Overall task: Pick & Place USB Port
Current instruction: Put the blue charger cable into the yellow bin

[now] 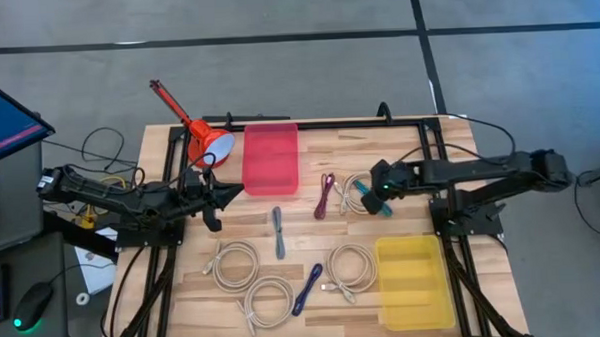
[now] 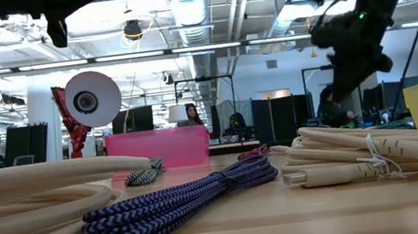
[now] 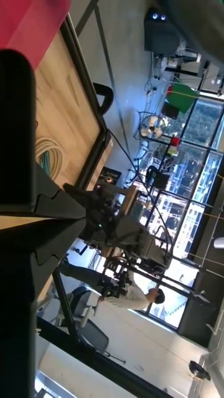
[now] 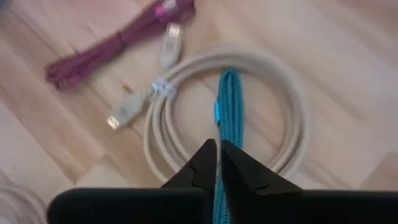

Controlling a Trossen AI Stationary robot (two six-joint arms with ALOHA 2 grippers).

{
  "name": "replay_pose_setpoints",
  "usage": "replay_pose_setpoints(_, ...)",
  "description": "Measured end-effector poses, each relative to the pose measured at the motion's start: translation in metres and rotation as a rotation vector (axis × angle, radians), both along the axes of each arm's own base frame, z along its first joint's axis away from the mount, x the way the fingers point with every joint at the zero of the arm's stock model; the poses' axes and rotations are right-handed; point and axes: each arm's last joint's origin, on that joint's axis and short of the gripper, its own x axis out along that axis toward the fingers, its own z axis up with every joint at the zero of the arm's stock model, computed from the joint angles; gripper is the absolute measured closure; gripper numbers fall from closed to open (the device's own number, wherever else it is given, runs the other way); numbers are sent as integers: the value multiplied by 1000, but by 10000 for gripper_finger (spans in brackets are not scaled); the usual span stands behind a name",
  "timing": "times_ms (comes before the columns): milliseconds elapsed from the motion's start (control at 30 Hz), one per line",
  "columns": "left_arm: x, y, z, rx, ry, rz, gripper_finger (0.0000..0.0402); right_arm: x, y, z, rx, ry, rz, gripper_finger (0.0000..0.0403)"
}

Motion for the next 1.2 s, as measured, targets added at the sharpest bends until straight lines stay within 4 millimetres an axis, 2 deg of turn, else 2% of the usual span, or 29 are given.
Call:
replay_pose_setpoints(133, 0, 0, 0, 0, 0, 0, 389, 6, -5, -14, 80, 66, 2, 341)
replay_pose_setpoints(367, 0, 0, 0, 0, 0, 0, 389, 12, -9, -33, 105, 156, -14, 268)
replay_pose_setpoints(600, 0, 0, 0, 0, 0, 0, 389, 16, -10, -45, 107, 220, 9, 229)
replay_pose_setpoints(700, 0, 0, 0, 0, 0, -1, 389, 18, -10, -50, 110, 241, 10, 239)
replay_pose_setpoints(767, 0, 0, 0, 0, 0, 0, 389, 19, -10, -53, 111, 247, 10, 262)
replay_pose_setpoints(967, 0, 0, 0, 0, 0, -1, 389, 21, -11, -51, 90, 230, 59, 379)
replay_pose_setpoints(1200, 0, 0, 0, 0, 0, -1, 389, 16, -11, -30, 69, 125, 64, 380)
